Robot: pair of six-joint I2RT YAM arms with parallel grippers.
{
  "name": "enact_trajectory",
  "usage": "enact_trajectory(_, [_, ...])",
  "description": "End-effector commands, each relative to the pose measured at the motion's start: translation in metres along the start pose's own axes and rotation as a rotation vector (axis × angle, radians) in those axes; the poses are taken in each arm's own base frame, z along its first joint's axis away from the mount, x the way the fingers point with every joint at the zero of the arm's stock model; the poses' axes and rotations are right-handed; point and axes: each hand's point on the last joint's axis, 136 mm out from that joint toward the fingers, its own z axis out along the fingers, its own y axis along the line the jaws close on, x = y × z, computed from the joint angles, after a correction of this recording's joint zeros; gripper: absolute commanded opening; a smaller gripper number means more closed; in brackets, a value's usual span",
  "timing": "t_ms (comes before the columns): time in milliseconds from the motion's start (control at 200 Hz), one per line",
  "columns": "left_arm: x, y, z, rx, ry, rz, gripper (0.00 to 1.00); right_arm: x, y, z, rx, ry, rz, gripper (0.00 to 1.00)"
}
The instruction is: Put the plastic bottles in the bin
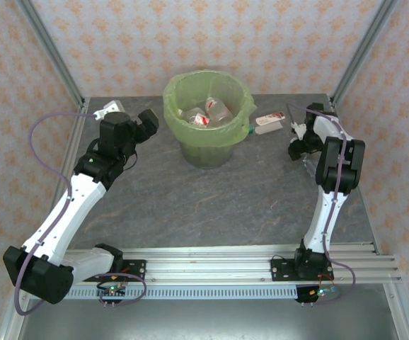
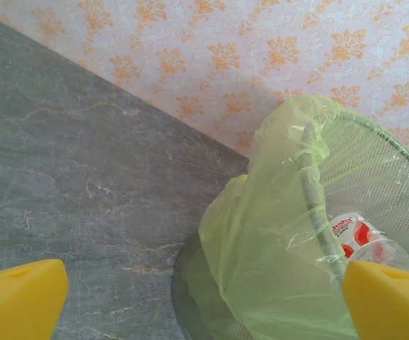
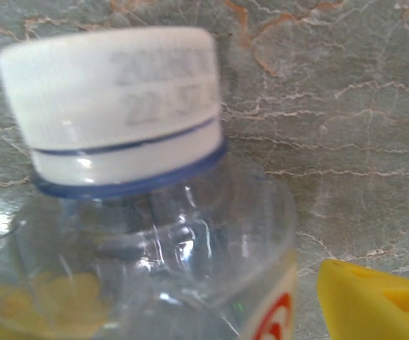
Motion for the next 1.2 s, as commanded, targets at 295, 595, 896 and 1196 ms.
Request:
enact_trajectory(295, [0.0, 0.017, -0.002, -0.055, -0.016, 0.012, 1.0, 0.006, 0.007, 0.005, 0.012, 0.039, 0.014, 0.64])
enact_trajectory(595, [0.003, 0.02, -0.002, -0.06, -0.012, 0.022, 1.0, -0.006, 0.025, -0.034, -0.069, -0.109, 0.064, 0.53])
enact_trajectory(896, [0.019, 0.024, 0.006, -0.06, 0.033, 0.018, 1.0, -0.007, 0.028, -0.069, -0.03, -0.192, 0.084, 0.45])
enact_trajectory(1196, [0.018, 0.025, 0.008, -0.065, 0.026, 0.016, 1.0, -0.01, 0.039, -0.105, -0.027, -0.299, 0.089, 0.39])
